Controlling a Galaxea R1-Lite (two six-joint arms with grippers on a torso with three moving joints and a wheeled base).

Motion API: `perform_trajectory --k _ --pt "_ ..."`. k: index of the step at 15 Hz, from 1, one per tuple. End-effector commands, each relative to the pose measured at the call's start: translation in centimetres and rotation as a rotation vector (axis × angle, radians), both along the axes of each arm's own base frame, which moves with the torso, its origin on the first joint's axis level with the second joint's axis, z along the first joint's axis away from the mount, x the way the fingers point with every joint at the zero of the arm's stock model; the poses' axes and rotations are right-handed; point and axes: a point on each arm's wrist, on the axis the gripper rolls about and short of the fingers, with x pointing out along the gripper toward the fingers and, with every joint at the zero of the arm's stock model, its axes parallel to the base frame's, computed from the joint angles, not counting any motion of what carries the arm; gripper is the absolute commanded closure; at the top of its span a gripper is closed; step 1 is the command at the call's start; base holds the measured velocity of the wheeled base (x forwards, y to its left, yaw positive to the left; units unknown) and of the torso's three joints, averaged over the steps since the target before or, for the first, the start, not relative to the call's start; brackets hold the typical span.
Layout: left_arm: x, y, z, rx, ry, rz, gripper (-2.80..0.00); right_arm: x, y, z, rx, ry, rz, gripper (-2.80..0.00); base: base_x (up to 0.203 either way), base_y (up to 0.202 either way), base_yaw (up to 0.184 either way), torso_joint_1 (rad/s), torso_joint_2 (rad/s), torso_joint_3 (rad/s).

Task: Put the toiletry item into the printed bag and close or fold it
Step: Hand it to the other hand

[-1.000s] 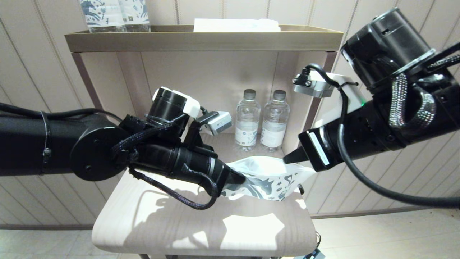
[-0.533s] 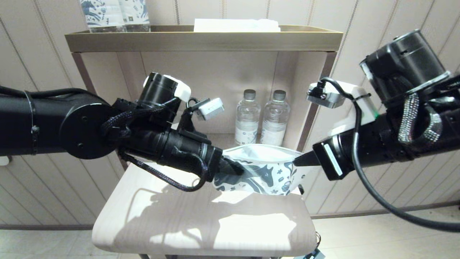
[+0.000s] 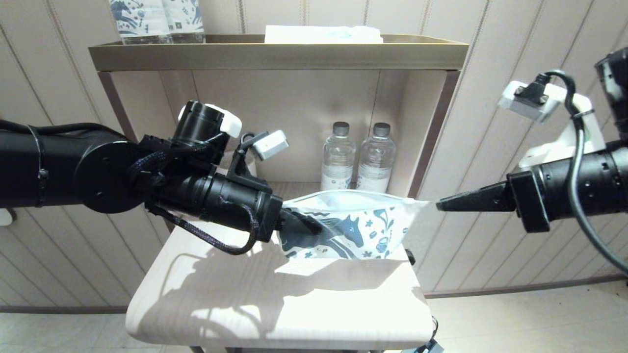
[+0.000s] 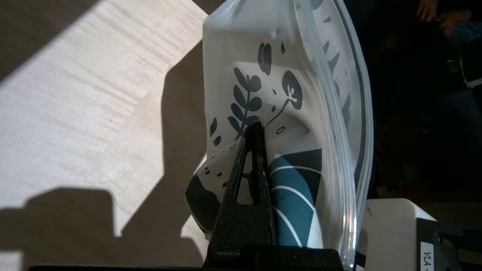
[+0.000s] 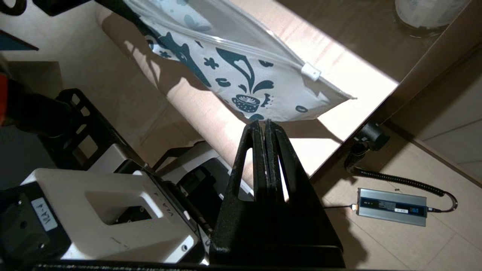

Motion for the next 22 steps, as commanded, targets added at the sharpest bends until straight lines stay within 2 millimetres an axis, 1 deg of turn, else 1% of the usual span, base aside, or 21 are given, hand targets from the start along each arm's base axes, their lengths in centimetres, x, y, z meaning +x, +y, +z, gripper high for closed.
perform_trajectory --k 1,5,8,10,12,13,16,19,20,22 --pt "-0.1 0.1 0.0 -0.001 0.003 -0.003 0.00 -0.4 -1.1 -0.4 0.004 -0.002 0.012 -2.80 0.000 0.000 0.000 0.000 0.00 0.000" --pt "-0.2 0.2 0.1 -0.002 -0.003 -0.003 0.00 -1.0 -1.9 0.0 0.051 -0.024 0.075 -2.80 0.000 0.000 0.000 0.000 0.00 0.000" --pt "-0.3 0.2 0.2 -0.003 -0.005 -0.003 0.00 -0.8 -1.9 -0.2 0.044 -0.025 0.076 -2.80 0.000 0.000 0.000 0.000 0.00 0.000" --pt "-0.4 0.4 0.4 -0.008 -0.012 -0.001 0.00 -0.2 -1.9 -0.6 0.039 -0.008 0.072 -2.80 0.000 0.000 0.000 0.000 0.00 0.000" --pt "-0.6 0.4 0.6 -0.011 -0.014 -0.004 0.00 1.1 -1.9 -1.1 0.039 -0.002 0.059 -2.80 0.000 0.000 0.000 0.000 0.00 0.000" --pt "-0.6 0.5 0.6 -0.012 -0.015 -0.003 0.00 1.7 -2.3 -1.6 0.033 -0.006 0.044 0.00 0.000 0.000 0.000 0.000 0.00 0.000" --pt "-0.7 0.5 0.6 -0.014 -0.013 -0.004 0.00 2.9 -2.9 -3.5 -0.001 -0.066 0.117 0.00 0.000 0.000 0.000 0.000 0.00 0.000" --pt "-0.8 0.5 0.6 -0.044 0.011 -0.055 0.00 3.6 -2.7 -5.2 -0.012 -0.092 0.186 0.00 0.000 0.000 0.000 0.000 0.00 0.000" --pt "-0.8 0.5 0.5 -0.044 0.012 -0.059 0.00 3.7 -2.7 -5.5 -0.015 -0.114 0.202 0.00 0.000 0.000 0.000 0.000 0.00 0.000" --pt "-0.8 0.5 0.4 -0.043 0.013 -0.058 0.00 3.6 -2.7 -5.3 -0.011 -0.129 0.206 0.00 0.000 0.000 0.000 0.000 0.00 0.000"
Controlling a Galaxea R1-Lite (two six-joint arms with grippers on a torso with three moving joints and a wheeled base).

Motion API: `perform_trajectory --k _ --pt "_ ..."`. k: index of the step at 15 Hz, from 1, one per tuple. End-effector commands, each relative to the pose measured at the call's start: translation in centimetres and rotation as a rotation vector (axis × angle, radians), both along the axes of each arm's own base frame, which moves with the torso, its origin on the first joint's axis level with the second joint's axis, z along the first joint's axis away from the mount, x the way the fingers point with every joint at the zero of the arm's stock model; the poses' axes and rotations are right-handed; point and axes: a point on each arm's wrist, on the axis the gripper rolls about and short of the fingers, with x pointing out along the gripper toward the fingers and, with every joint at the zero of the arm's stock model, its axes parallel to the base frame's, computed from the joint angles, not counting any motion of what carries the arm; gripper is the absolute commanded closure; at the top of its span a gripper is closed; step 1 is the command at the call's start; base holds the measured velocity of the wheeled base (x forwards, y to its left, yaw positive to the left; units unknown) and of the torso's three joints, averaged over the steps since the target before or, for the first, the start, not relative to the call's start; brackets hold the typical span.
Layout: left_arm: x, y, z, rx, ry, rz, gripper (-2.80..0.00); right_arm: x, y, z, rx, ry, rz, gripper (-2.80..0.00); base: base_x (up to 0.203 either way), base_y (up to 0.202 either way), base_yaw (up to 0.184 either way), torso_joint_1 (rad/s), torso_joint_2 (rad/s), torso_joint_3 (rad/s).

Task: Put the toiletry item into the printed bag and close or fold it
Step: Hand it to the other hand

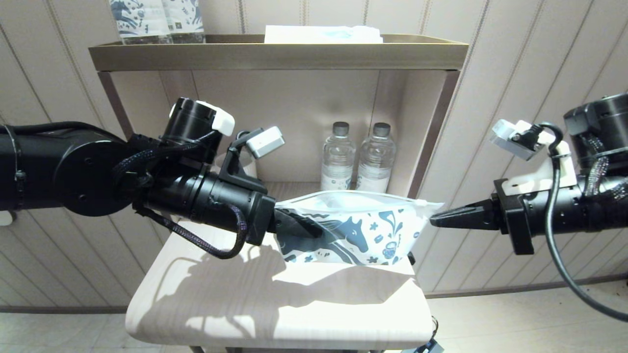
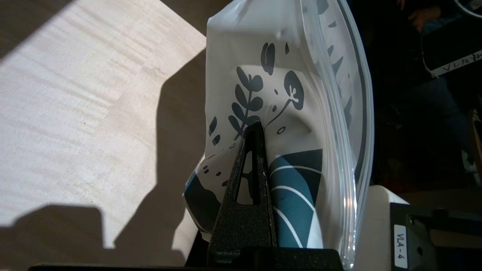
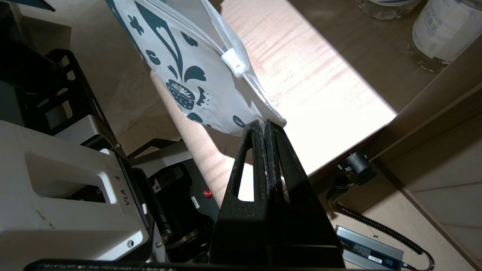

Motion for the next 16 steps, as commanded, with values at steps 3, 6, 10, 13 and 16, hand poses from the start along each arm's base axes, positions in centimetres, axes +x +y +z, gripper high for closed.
perform_trajectory --k 3,6,10,13,16 --pt "0.1 0.0 -0.1 0.000 0.005 -0.001 0.00 0.0 0.0 0.0 0.006 0.007 -0.002 0.00 0.000 0.000 0.000 0.000 0.00 0.000" --pt "0.1 0.1 -0.1 0.000 0.005 0.001 0.00 -0.2 -0.1 0.1 0.002 -0.002 -0.004 0.00 0.000 0.000 0.000 0.000 0.00 0.000" --pt "0.1 0.1 -0.1 0.000 0.005 0.001 0.00 -0.2 -0.2 -0.1 -0.001 0.001 -0.007 0.00 0.000 0.000 0.000 0.000 0.00 0.000" --pt "0.1 0.1 -0.1 -0.001 0.005 -0.001 0.00 -0.2 -0.2 -0.7 -0.014 -0.029 0.008 -2.80 0.000 0.000 0.000 0.000 0.00 0.000" --pt "0.2 0.0 -0.3 0.002 0.011 -0.001 0.00 0.0 -0.3 -1.8 -0.054 -0.047 0.036 -2.80 0.000 0.000 0.000 0.000 0.00 0.000"
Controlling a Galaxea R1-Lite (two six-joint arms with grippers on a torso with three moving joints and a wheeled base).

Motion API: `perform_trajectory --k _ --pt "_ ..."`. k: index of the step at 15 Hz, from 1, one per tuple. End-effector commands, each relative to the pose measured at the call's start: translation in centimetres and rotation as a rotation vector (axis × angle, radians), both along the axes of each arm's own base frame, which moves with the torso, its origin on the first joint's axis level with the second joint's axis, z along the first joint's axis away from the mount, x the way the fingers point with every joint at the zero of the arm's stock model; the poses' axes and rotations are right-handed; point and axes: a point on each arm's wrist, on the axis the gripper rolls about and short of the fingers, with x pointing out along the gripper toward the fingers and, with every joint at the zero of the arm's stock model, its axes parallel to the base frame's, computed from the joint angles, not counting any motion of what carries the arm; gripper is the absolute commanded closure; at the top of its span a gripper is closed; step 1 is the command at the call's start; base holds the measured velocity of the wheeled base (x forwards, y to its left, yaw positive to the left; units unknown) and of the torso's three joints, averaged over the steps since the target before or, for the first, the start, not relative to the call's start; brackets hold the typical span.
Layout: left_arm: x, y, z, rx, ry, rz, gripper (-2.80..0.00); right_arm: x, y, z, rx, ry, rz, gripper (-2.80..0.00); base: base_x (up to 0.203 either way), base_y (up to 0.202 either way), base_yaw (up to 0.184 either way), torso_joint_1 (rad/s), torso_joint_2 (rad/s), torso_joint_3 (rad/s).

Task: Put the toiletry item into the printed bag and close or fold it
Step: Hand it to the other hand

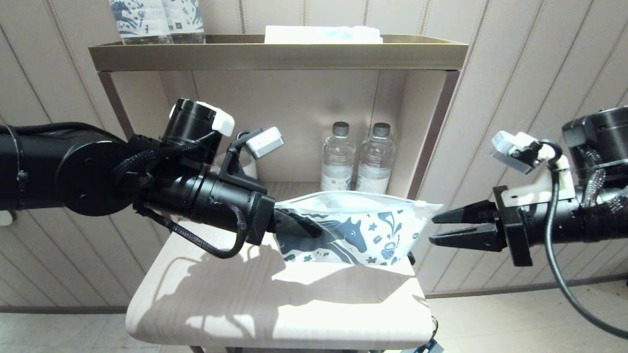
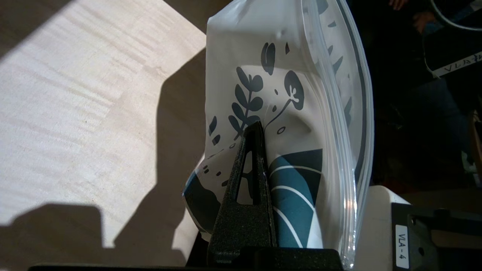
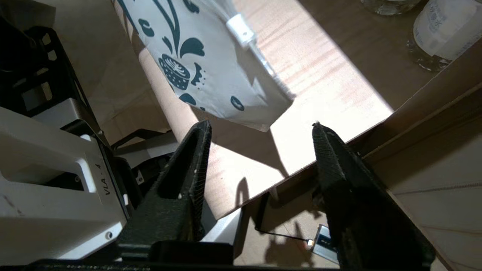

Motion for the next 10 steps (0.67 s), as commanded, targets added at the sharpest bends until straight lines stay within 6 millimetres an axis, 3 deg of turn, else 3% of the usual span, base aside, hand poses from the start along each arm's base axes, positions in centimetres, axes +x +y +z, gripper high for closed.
perform_trajectory --k 1,4,10 --pt "0.1 -0.1 -0.2 0.001 0.008 -0.005 0.00 0.2 -0.2 -1.0 -0.036 -0.012 0.031 -2.80 0.000 0.000 0.000 0.000 0.00 0.000" --pt "0.0 0.0 -0.2 0.000 0.009 -0.006 0.00 0.8 0.2 -1.9 -0.017 0.013 0.082 -2.80 0.000 0.000 0.000 0.000 0.00 0.000" --pt "-0.2 0.1 -0.3 -0.014 0.026 -0.035 0.00 2.2 1.6 -1.5 0.052 0.017 0.202 -2.80 0.000 0.000 0.000 0.000 0.00 0.000"
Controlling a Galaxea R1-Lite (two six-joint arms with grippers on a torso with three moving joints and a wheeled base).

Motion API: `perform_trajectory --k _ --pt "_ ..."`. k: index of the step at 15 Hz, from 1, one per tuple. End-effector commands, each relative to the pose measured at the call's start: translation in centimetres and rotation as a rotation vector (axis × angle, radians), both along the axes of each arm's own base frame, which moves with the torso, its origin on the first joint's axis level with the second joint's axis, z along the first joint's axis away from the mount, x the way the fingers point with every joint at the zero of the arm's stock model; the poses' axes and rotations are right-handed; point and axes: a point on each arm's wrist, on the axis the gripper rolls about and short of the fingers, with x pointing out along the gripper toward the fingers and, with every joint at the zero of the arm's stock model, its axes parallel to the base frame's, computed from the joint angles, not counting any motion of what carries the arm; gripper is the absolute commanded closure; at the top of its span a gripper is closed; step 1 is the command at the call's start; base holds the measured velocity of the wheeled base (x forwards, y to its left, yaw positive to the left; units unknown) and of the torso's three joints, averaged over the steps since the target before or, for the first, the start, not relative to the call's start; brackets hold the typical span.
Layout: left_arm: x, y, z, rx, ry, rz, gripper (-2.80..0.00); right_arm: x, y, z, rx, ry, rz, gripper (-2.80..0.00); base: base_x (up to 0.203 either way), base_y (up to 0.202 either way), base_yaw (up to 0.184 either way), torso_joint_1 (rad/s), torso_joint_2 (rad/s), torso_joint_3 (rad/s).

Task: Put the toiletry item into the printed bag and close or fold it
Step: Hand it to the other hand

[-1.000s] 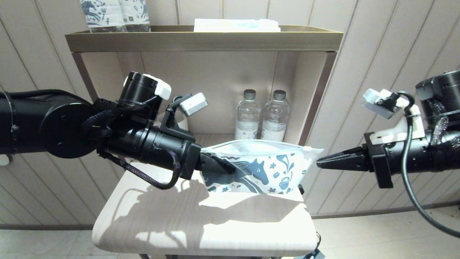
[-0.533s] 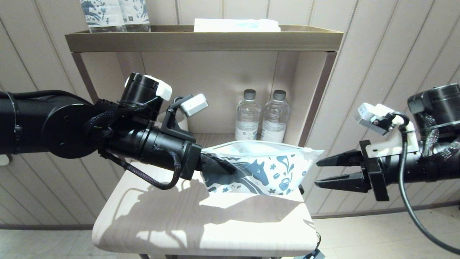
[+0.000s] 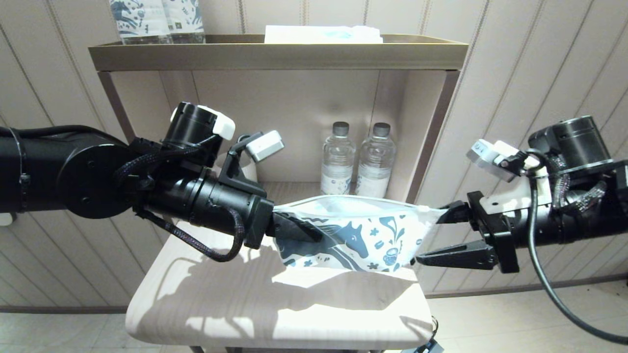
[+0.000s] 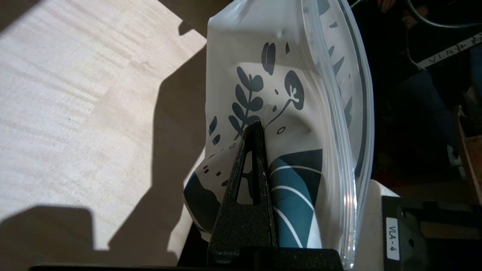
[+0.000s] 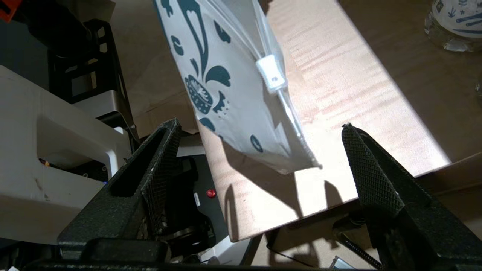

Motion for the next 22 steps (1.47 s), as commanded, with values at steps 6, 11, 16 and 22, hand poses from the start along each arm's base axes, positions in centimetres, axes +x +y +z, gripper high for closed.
perform_trajectory --k 6,11,16,22 --pt "0.0 0.0 -0.1 -0.005 0.007 -0.013 0.00 2.1 2.1 -0.8 -0.001 0.022 0.069 -2.80 0.000 0.000 0.000 0.000 0.00 0.000" --pt "0.1 -0.1 -0.2 -0.004 0.007 -0.012 0.00 1.9 2.2 -1.3 -0.008 0.027 0.080 -2.80 0.000 0.000 0.000 0.000 0.00 0.000" --pt "0.1 -0.1 -0.3 -0.002 0.011 -0.012 0.00 2.1 2.2 -1.6 -0.011 0.033 0.080 0.00 0.000 0.000 0.000 0.000 0.00 0.000" --pt "0.2 -0.2 -0.4 0.001 0.014 -0.012 0.00 2.1 2.2 -1.2 -0.006 0.021 0.083 0.00 0.000 0.000 0.000 0.000 0.00 0.000"
